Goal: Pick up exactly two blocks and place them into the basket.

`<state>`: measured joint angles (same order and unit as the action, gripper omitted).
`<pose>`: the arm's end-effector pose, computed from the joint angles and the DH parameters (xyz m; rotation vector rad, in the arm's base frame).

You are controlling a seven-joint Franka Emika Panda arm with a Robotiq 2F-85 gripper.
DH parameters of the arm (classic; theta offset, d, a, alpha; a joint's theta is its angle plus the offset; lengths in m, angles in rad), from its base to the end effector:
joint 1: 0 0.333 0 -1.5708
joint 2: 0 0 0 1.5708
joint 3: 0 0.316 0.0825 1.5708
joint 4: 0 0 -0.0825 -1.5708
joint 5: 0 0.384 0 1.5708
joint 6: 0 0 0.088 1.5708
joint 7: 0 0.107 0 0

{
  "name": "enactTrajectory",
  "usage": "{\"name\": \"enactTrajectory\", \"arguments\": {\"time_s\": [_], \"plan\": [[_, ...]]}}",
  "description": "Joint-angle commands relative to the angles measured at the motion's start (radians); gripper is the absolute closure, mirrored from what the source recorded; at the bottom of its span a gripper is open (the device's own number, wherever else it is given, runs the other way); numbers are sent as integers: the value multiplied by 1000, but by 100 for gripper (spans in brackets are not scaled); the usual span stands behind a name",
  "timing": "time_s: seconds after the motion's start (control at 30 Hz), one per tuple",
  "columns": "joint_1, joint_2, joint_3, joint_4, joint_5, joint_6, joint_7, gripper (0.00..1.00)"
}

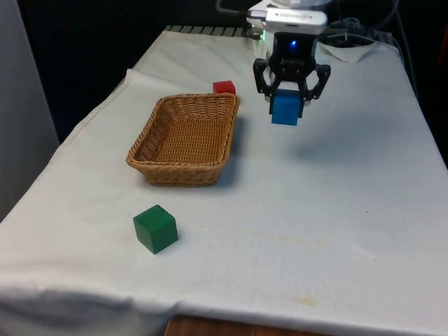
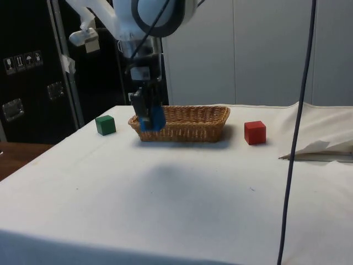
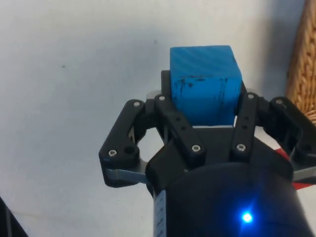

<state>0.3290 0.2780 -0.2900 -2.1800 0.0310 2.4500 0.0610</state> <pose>0.5600 0.0226 0.2673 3.0827 -0.0542 0.0111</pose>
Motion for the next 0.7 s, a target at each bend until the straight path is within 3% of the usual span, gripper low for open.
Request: {"name": "enactTrajectory", "arguments": {"time_s": [0.0,0.1,0.13,0.17,0.37,0.4,0.43,0.53,0.63,0.67], "plan": [[-9,-7,-3,-5,11,-1,-21,99],[-14,-8,-20,-8,24,1,-51,99],[-5,0,-25,-1,10,0,-34,99],[-15,-8,-23,-9,28,1,-58,99],[-22,-7,-54,-13,62,1,-119,99],[-14,0,-60,-7,51,0,-106,99],[-22,-7,-59,-14,66,0,-127,99],[-25,-8,-74,-17,79,0,-153,99],[-26,-11,-94,-23,93,-1,-183,99],[-19,-1,-101,-16,84,0,-174,99]]}}
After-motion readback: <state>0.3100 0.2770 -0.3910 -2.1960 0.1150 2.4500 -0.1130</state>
